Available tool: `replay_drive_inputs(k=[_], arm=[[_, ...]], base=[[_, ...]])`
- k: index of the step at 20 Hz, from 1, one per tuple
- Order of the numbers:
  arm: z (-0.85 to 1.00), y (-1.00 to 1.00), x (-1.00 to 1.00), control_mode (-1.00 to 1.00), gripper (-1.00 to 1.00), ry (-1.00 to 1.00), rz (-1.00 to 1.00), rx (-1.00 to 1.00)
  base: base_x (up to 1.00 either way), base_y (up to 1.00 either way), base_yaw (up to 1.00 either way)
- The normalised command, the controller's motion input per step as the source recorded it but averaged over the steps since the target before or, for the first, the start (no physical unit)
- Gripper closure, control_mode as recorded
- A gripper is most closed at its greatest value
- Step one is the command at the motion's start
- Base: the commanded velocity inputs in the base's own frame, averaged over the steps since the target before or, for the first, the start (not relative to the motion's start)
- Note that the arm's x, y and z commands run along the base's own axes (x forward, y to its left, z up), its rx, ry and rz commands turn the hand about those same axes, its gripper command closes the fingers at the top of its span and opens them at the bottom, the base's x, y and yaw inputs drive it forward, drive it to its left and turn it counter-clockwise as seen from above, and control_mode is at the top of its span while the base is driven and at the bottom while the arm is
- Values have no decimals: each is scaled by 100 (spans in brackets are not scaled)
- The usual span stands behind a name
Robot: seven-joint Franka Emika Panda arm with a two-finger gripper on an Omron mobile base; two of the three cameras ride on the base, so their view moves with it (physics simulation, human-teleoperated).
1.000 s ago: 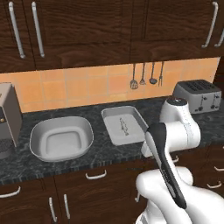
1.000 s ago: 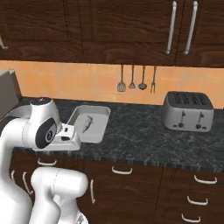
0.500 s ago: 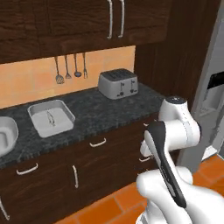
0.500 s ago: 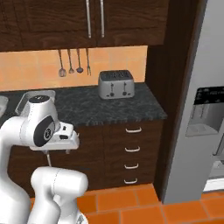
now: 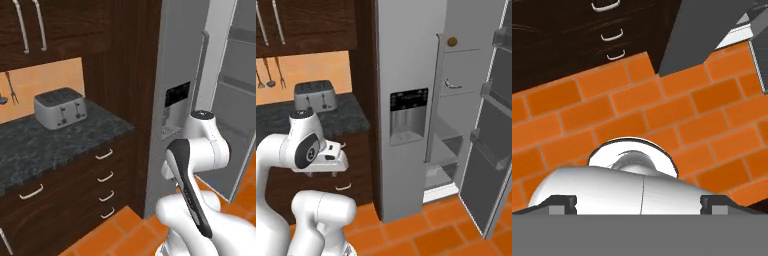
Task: Place one avocado and one fish in each tupperware on the nearby counter, to pack two identical lunches.
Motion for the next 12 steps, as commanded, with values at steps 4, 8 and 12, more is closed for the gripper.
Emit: replay_drive_inputs(k=[4,8,12], arm=[[0,0,0,100,-100,0,0,0],[0,0,0,100,-100,0,0,0],[0,0,0,100,-100,0,0,0]], base=[[68,-100,4],[51,-100,16],[68,-100,14]])
